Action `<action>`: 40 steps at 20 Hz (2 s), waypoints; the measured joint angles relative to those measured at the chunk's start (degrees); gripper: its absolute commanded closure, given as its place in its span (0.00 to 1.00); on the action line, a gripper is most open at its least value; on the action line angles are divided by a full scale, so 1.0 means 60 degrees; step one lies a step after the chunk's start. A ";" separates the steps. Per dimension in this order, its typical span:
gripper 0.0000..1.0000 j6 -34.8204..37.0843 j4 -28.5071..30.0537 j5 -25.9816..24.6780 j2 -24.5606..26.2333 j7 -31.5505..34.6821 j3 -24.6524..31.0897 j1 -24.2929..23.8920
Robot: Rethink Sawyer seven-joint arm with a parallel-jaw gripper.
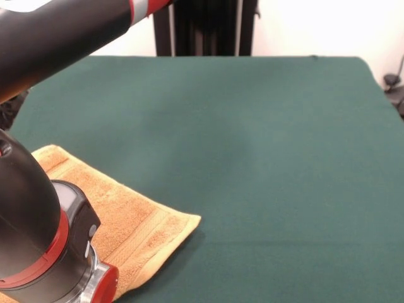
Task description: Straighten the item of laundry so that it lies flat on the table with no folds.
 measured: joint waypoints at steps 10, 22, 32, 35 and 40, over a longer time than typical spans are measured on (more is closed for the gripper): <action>1.00 -0.0004 -0.0003 -0.0106 0.0040 0.0000 0.0157 -0.0014; 1.00 -0.0005 -0.0004 -0.0720 0.0163 0.0000 0.0761 -0.0008; 0.00 -0.0008 -0.0004 -0.1126 0.0305 0.0000 0.1355 0.0041; 0.00 -0.0012 -0.0004 -0.1378 0.0376 0.0000 0.1570 0.0039; 0.00 -0.0010 -0.0006 -0.1690 0.0424 0.0000 0.1843 0.0039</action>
